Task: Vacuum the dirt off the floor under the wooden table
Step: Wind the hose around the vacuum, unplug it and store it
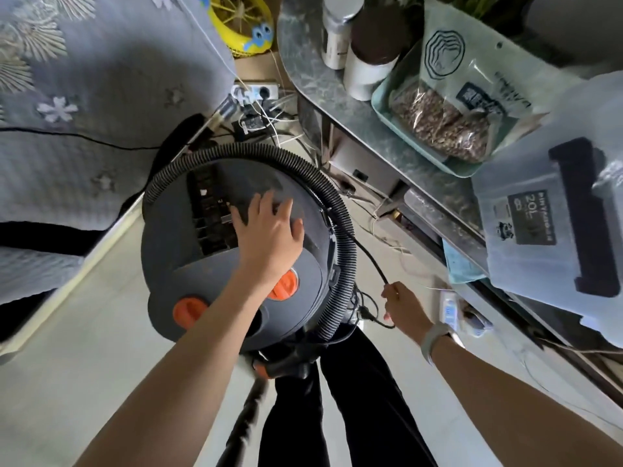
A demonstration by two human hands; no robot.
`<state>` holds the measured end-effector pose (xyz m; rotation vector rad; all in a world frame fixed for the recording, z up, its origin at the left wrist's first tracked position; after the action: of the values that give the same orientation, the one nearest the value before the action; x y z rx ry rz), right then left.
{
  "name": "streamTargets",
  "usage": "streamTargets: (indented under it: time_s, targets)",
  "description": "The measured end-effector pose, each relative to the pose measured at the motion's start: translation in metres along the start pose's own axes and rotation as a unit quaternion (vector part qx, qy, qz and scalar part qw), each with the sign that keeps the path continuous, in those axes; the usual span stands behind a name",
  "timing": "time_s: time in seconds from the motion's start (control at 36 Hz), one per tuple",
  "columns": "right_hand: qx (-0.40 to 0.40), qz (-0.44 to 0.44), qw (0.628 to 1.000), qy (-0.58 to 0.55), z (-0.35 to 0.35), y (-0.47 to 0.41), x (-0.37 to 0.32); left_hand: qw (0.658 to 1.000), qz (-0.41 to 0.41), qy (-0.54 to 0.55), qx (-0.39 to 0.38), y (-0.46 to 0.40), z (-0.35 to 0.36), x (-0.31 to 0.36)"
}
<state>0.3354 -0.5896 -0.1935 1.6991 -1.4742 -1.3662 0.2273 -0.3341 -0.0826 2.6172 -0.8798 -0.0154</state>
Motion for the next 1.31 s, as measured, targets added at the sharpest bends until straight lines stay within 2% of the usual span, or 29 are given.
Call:
streamTargets:
  time_s: [0.08, 0.14, 0.22, 0.28, 0.36, 0.5, 0.56, 0.72, 0.83, 0.89, 1.03, 1.19, 1.25, 1.31]
  targets:
    - [-0.020, 0.021, 0.999, -0.023, 0.007, 0.016, -0.003, 0.998, 0.022, -0.001, 0.061, 0.022, -0.003, 0.002]
    - [-0.060, 0.038, 0.994, -0.079, 0.017, 0.028, -0.011, 0.995, 0.032, -0.003, 0.091, 0.038, -0.005, 0.005]
    - [-0.133, 0.075, 0.971, -0.185, 0.037, 0.044, -0.020, 0.993, 0.041, -0.004, 0.113, 0.058, -0.002, 0.004]
    - [-0.149, 0.087, 0.954, -0.247, 0.045, 0.049, -0.023, 0.992, 0.052, -0.007, 0.116, 0.067, 0.001, 0.002]
    - [-0.115, 0.100, 0.937, -0.313, 0.049, 0.046, -0.021, 0.991, 0.060, -0.002, 0.122, 0.076, 0.005, -0.002]
    - [-0.063, 0.120, 0.882, -0.451, 0.052, 0.034, -0.033, 0.988, 0.070, 0.005, 0.134, 0.084, 0.009, -0.004]
    - [-0.056, 0.121, 0.875, -0.466, 0.054, 0.026, -0.041, 0.987, 0.073, 0.010, 0.142, 0.086, 0.009, -0.006]
    - [-0.020, 0.110, 0.912, -0.396, 0.055, 0.006, -0.031, 0.986, 0.085, 0.018, 0.144, 0.088, 0.012, -0.009]
    - [-0.021, 0.117, 0.897, -0.425, 0.057, 0.004, -0.027, 0.984, 0.088, 0.028, 0.151, 0.088, 0.011, -0.010]
    - [-0.044, 0.119, 0.905, -0.407, 0.062, 0.005, -0.026, 0.984, 0.089, 0.030, 0.150, 0.089, 0.012, -0.010]
    - [-0.105, 0.108, 0.951, -0.272, 0.085, 0.014, -0.031, 0.985, 0.086, 0.030, 0.145, 0.089, 0.013, -0.010]
    - [-0.077, 0.052, 0.989, -0.118, 0.088, 0.007, -0.041, 0.988, 0.087, 0.025, 0.129, 0.088, 0.013, -0.011]
    - [-0.097, 0.023, 0.993, -0.055, 0.085, 0.009, -0.046, 0.989, 0.086, 0.023, 0.119, 0.088, 0.014, -0.012]
    - [-0.082, -0.001, 0.996, -0.019, 0.079, 0.012, -0.049, 0.990, 0.085, 0.024, 0.107, 0.089, 0.015, -0.013]
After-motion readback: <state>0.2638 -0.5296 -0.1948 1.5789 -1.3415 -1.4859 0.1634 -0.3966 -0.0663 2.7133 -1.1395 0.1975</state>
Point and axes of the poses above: each hand's wrist, its own y-axis away from the middle knuckle, its own z-axis out of the palm, x = y × z, the point moved 7 cm from there along -y, towards the middle knuckle, and after that the axes turned 2 degrees about -x, right-handed, at the moved point
